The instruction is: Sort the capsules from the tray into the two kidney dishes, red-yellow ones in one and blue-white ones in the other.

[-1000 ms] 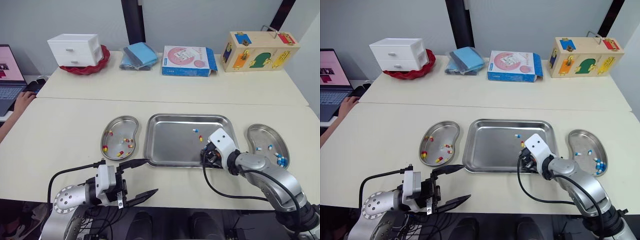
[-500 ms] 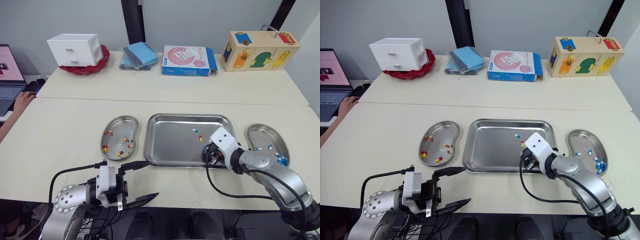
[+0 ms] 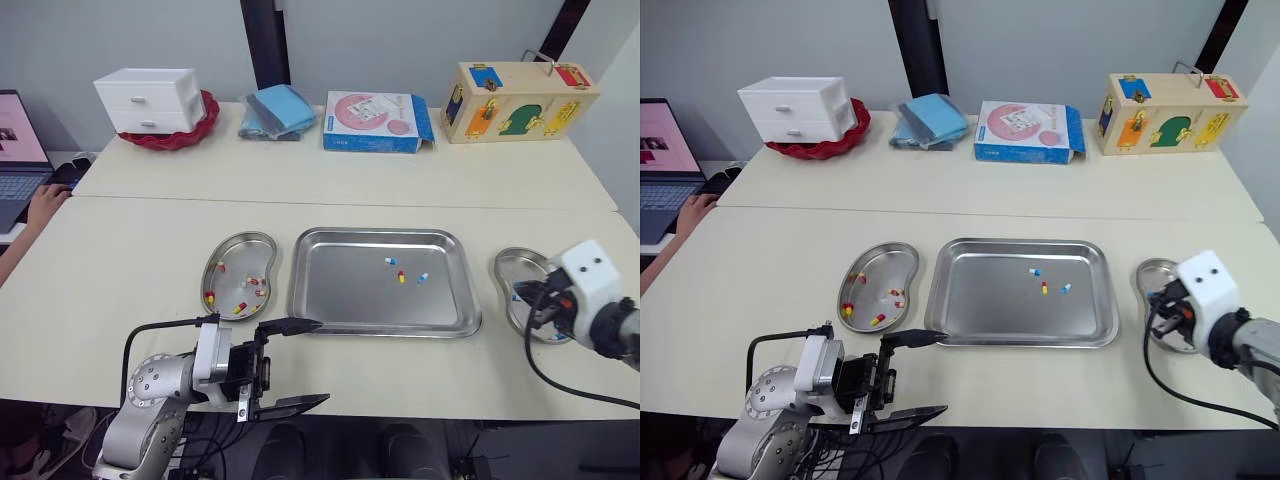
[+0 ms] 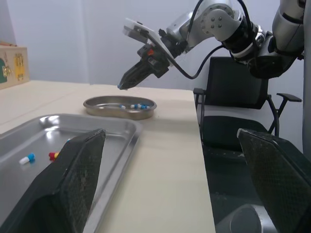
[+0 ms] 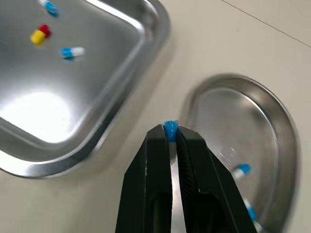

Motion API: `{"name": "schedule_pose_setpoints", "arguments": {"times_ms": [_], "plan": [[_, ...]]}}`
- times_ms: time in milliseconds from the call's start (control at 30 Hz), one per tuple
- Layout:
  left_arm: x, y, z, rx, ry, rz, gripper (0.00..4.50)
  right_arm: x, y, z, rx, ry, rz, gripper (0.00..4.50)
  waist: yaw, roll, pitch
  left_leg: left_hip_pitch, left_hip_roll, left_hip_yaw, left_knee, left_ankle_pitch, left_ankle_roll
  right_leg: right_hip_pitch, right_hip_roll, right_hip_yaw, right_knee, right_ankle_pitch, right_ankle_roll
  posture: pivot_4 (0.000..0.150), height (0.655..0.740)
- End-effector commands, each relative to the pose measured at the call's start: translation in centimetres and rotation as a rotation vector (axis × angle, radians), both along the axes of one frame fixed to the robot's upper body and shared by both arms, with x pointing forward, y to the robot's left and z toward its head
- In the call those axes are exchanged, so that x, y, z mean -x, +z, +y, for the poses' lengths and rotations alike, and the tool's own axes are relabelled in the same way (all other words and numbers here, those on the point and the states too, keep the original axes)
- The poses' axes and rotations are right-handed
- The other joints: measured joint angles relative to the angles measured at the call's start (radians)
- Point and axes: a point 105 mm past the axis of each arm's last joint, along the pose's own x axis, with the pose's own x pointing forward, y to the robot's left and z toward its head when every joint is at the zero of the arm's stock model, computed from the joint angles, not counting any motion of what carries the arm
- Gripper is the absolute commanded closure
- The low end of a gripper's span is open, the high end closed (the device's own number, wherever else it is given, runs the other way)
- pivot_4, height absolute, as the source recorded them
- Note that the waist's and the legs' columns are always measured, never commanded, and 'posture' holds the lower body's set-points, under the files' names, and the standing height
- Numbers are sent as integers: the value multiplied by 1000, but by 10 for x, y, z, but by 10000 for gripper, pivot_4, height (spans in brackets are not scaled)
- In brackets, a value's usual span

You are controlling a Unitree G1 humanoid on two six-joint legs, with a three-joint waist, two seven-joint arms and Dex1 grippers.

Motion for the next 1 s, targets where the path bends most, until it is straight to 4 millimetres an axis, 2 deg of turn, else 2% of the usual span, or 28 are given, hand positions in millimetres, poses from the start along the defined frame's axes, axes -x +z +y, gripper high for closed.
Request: {"name": "schedule_pose_setpoints", "arguments": {"times_ms": [33, 167, 367, 467, 533, 700, 767, 900, 1000], "plan": [[1, 9, -4, 32, -14, -33, 0, 2, 4, -17, 0, -99, -8, 41673, -1, 0, 0, 0, 0, 0, 0, 0, 0, 0, 0, 0, 0, 0, 0, 1500, 7400], [0, 12, -4, 38, -5, -40, 0, 2, 2, -30, 22, -179, -11, 30900, 0, 0, 0, 0, 0, 0, 0, 0, 0, 0, 0, 0, 0, 0, 0, 1500, 7400], [-6, 15, -2, 43, 59, -31, 0, -2, 6, -30, 15, -185, -41, 15687, 0, 0, 0, 0, 0, 0, 0, 0, 0, 0, 0, 0, 0, 0, 0, 1500, 7400], [-18, 17, 5, 35, 171, -3, 0, -4, 13, -26, 12, -149, -87, 7300, 1, 0, 0, 0, 0, 0, 0, 0, 0, 0, 0, 0, 0, 0, 0, 1500, 7400], [-29, 11, 16, -38, 301, 27, 0, -3, 19, -13, 24, -59, -142, 1218, 0, 0, 0, 0, 0, 0, 0, 0, 0, 0, 0, 0, 0, 0, 0, 1500, 7400], [-39, 5, 51, -179, 515, 120, 0, 4, 18, 14, -3, 127, -216, 417, 0, -1, 1, 0, 0, -1, -1, 0, 0, 0, 0, 0, 0, 0, 0, 1500, 7400], [-43, 4, 73, -237, 619, 139, 0, 10, 13, 20, 10, 194, -226, 417, 1, -1, 1, 0, 0, 0, 0, 0, 0, 0, 0, 0, 0, 0, 0, 1500, 7400], [-44, 3, 109, -265, 755, 181, 0, 18, 6, 17, 28, 264, -242, 417, 2, -1, 1, 0, 0, 0, 0, 0, 0, 0, 0, 0, 0, 0, 0, 1500, 7400], [-41, -7, 153, -301, 896, 262, 0, 32, -5, 1, 53, 318, -189, 417, 2, -1, 1, 1, 0, 0, 0, 0, 0, 1, 0, 0, 0, 0, 0, 1500, 7400]]}}
